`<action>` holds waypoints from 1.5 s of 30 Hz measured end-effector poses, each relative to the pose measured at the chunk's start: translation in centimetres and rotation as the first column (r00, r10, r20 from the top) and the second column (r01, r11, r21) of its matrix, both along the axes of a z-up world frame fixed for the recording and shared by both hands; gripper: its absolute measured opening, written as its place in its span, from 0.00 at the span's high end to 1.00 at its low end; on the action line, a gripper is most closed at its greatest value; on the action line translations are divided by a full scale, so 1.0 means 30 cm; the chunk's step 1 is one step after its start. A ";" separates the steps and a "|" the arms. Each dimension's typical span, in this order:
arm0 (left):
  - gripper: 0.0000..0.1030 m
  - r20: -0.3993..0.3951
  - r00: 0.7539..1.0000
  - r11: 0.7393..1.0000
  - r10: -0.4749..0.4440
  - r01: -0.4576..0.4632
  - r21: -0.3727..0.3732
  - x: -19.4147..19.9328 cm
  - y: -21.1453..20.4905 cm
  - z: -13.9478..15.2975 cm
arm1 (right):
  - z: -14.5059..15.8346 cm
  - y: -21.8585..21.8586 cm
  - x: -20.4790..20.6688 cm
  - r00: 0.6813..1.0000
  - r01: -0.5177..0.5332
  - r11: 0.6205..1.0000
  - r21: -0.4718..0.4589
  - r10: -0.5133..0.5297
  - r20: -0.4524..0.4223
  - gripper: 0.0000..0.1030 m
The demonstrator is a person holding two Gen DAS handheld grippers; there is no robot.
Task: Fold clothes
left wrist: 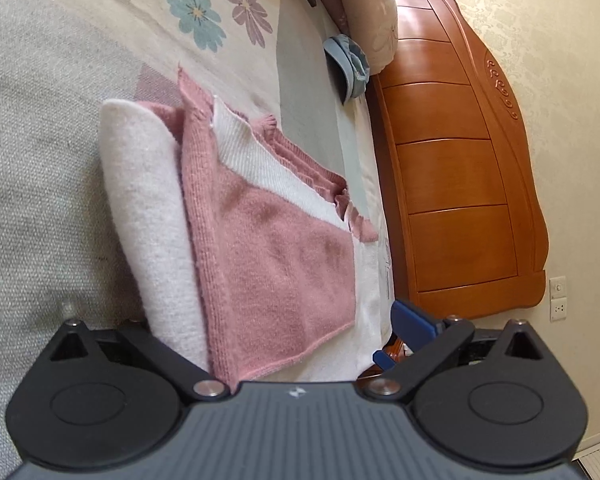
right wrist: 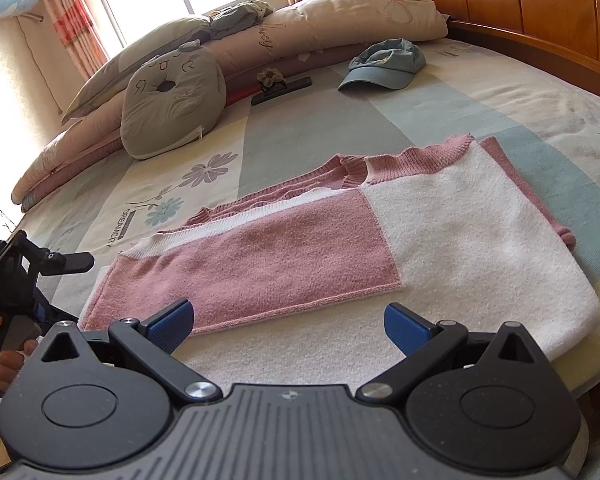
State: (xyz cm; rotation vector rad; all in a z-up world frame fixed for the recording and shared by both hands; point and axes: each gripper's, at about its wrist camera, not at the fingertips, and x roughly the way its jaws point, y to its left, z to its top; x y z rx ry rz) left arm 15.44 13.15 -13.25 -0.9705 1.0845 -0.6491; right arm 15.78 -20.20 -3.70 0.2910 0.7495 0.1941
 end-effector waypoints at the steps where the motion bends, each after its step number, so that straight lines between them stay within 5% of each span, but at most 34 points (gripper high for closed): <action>1: 0.11 -0.004 1.000 1.000 0.006 -0.006 0.012 0.003 0.004 -0.003 | 0.000 -0.002 -0.001 1.000 0.002 1.000 -0.002 -0.002 0.002 0.00; 3: 0.48 -0.018 0.999 0.998 0.033 -0.032 0.061 -0.005 0.026 -0.020 | 0.000 -0.010 -0.002 1.000 0.015 1.000 0.001 -0.015 0.003 0.00; 6: 0.74 -0.048 0.996 0.997 0.074 -0.072 0.040 -0.020 0.071 -0.064 | -0.009 -0.020 0.002 1.000 0.025 1.000 0.017 -0.024 -0.008 0.00; 8: 0.75 -0.055 0.996 0.997 0.067 -0.065 0.034 -0.018 0.074 -0.067 | -0.016 -0.017 0.006 1.000 0.021 1.000 0.016 -0.021 -0.015 0.00; 12: 0.55 -0.033 0.999 0.998 0.020 -0.018 0.056 0.006 0.041 -0.042 | -0.021 -0.004 0.010 1.000 0.010 1.000 0.011 -0.010 -0.019 0.00; 13: 0.56 -0.024 1.000 0.998 0.006 -0.005 0.069 0.015 0.031 -0.038 | -0.022 -0.001 0.011 1.000 0.007 1.000 0.011 -0.007 -0.017 0.00; 16: 0.77 -0.045 0.999 0.996 0.010 -0.006 0.090 0.026 0.038 -0.053 | -0.025 0.008 0.012 1.000 0.001 1.000 0.015 -0.001 -0.017 0.00; 28: 0.82 0.060 0.997 0.976 0.041 -0.052 0.210 -0.029 0.000 0.050 | -0.037 0.000 0.040 0.999 -0.048 0.997 0.068 0.049 -0.016 0.00; 37: 0.82 0.103 0.992 0.981 0.075 -0.092 0.170 -0.042 -0.008 0.118 | -0.020 0.042 0.154 0.982 -0.182 0.966 0.185 0.189 -0.020 0.00; 45: 0.82 0.124 0.989 0.985 0.082 -0.100 0.144 -0.039 -0.027 0.163 | -0.064 0.102 0.231 0.967 -0.229 0.958 0.175 0.245 -0.071 0.00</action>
